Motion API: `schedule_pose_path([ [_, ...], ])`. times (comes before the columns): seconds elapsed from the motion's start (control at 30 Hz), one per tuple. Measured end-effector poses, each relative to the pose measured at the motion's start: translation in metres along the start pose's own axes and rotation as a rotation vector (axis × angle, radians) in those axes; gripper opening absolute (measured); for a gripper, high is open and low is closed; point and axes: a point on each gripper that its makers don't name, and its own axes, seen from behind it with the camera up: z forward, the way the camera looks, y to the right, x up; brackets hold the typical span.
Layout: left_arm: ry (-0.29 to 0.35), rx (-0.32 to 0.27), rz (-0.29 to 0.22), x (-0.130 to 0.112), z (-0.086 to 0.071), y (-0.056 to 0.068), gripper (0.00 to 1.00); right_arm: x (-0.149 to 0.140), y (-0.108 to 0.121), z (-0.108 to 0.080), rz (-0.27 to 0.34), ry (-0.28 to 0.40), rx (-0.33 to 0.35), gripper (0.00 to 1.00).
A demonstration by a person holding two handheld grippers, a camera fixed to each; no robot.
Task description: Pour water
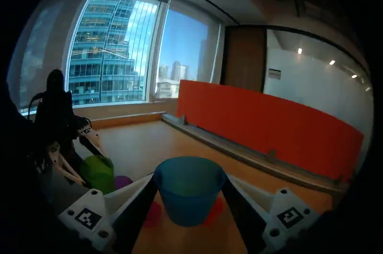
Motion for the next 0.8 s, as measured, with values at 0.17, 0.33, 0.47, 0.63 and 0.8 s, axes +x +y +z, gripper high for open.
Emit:
schedule_pose_path([
  [0.17,-0.030,-0.009,-0.001,-0.009,0.002,0.001,0.87,-0.013,0.002,0.002,0.008,-0.020,0.005,0.92],
  [0.33,-0.067,-0.029,0.004,-0.020,0.006,0.004,0.87,-0.026,0.002,0.003,0.017,-0.043,0.014,0.92],
  [0.47,-0.097,-0.042,0.017,-0.028,0.010,0.007,0.87,-0.034,0.004,0.005,0.022,-0.055,0.019,0.92],
  [0.63,-0.128,-0.062,0.019,-0.039,0.014,0.012,0.87,-0.043,0.005,0.005,0.024,-0.071,0.025,0.92],
  [0.8,-0.159,-0.082,0.024,-0.050,0.017,0.018,0.87,-0.052,0.007,0.007,0.026,-0.086,0.027,0.92],
])
